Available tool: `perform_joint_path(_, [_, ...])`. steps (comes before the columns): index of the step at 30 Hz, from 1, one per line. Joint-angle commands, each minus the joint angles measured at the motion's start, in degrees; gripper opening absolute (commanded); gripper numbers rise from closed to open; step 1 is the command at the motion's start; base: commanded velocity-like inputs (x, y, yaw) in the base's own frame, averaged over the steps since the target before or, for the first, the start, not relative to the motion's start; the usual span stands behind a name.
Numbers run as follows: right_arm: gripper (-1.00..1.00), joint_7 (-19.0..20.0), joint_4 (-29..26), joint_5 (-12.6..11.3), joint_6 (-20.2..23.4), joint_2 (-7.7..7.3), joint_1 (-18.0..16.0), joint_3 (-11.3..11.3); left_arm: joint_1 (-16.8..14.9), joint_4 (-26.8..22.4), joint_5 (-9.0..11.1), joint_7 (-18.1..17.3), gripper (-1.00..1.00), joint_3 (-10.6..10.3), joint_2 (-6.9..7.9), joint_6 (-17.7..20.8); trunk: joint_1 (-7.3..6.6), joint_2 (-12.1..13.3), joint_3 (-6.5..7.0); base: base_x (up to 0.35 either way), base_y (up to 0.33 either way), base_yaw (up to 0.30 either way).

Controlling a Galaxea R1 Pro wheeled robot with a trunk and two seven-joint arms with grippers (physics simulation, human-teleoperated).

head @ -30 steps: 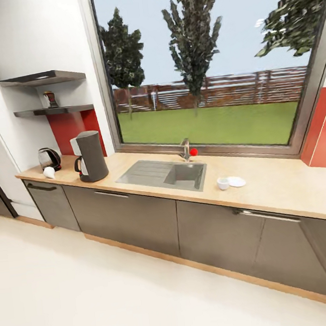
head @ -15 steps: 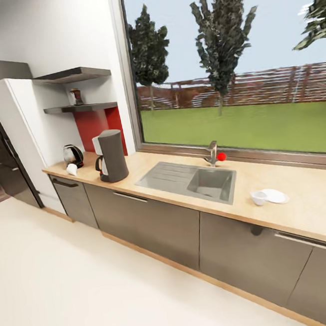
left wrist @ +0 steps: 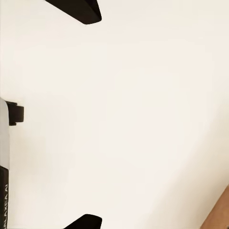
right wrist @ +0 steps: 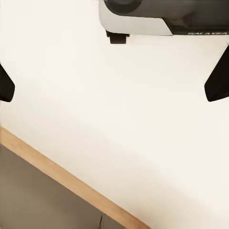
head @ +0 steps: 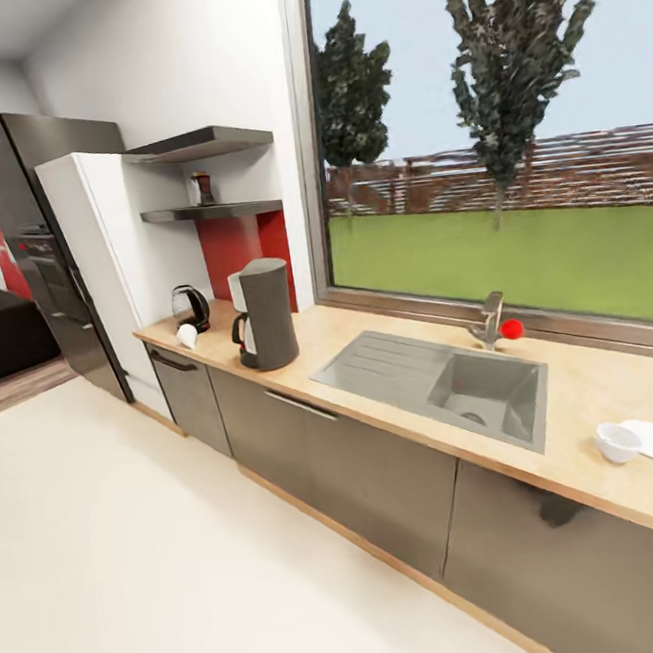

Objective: Set up a coffee station on the kitchen countertop: keep the coffee maker on the countertop, move the bottle of coffee from the kitchen shelf to the counter next to the coffee maker, place a paper coffee filter on top of the coffee maker, put the saucer next to the coffee maker with the coffee cup on the saucer, and place the electric kettle next to the coffee maker.

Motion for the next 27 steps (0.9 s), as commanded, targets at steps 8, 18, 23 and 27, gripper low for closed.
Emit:
perform_joint_path(8, [1.0,-0.02,0.01,-0.03,-0.17,-0.01,-0.03,0.02,-0.07,0.07,0.21,-0.01,1.0,-0.03,0.0,-0.19,0.07,-0.12,-0.13,0.329,0.128,0.275])
perform_joint_path(18, [1.0,-0.02,0.01,-0.03,-0.16,-0.01,-0.03,0.11,-0.07,0.07,0.21,-0.01,1.0,-0.03,0.0,-0.19,0.07,-0.12,-0.13,0.301,0.213,0.275])
perform_joint_path(23, [1.0,-0.02,0.01,-0.03,-0.17,-0.01,-0.03,0.11,-0.07,0.07,0.21,-0.01,1.0,-0.03,0.0,-0.32,0.07,-0.12,-0.13,0.299,0.217,0.275])
perform_joint_path(27, [1.0,-0.02,0.01,-0.03,-0.15,-0.01,-0.03,0.11,-0.07,0.07,0.21,-0.01,1.0,-0.03,0.0,-0.75,0.07,-0.12,-0.13,0.299,0.197,0.274])
